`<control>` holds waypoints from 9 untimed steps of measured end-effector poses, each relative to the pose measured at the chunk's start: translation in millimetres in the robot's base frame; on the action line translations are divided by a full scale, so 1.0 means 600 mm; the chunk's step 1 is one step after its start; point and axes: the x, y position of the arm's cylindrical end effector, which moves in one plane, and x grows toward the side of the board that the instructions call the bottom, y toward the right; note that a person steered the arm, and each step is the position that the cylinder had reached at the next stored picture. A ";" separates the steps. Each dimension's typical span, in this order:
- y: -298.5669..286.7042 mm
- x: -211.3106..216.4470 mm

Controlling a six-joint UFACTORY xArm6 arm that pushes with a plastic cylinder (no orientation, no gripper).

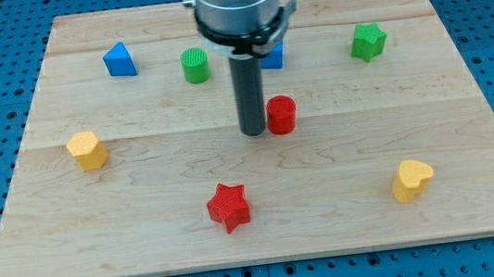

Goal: Arrange the cube and green star vertically

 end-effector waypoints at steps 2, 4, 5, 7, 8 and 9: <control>-0.021 -0.079; -0.013 -0.201; 0.078 -0.255; 0.131 -0.300; 0.166 -0.331; 0.253 -0.321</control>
